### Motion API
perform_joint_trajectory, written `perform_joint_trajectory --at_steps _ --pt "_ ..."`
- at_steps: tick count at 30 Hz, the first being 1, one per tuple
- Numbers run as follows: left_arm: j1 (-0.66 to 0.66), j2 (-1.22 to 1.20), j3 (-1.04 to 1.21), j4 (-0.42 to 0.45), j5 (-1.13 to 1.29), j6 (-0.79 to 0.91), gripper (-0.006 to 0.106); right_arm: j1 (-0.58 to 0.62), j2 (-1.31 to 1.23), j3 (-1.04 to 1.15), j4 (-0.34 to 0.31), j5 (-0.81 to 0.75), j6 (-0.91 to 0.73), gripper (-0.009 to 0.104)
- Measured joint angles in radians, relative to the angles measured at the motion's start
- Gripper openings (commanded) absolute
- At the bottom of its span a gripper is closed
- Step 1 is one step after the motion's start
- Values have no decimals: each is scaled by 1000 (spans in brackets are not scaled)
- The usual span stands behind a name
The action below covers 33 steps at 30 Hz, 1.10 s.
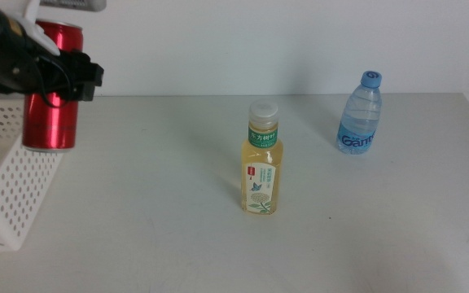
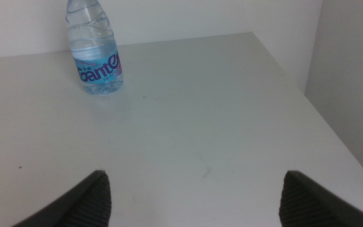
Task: Use arms to grab the bottles and put them into the dustbin to the left of the table.
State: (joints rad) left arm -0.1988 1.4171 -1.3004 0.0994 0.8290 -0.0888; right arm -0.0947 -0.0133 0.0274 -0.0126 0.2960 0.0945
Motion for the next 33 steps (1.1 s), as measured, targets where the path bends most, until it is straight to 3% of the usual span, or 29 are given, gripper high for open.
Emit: perform_joint_trajectory --at_steps 10,27,33 --pt "89 200 -274 32 330 76 -2 0 0 0 0 0 0 93" --pt "440 297 -319 -3 374 302 -2 0 0 1 0 0 0 93" --pt "490 374 -319 -8 355 322 -2 0 0 1 0 0 0 93"
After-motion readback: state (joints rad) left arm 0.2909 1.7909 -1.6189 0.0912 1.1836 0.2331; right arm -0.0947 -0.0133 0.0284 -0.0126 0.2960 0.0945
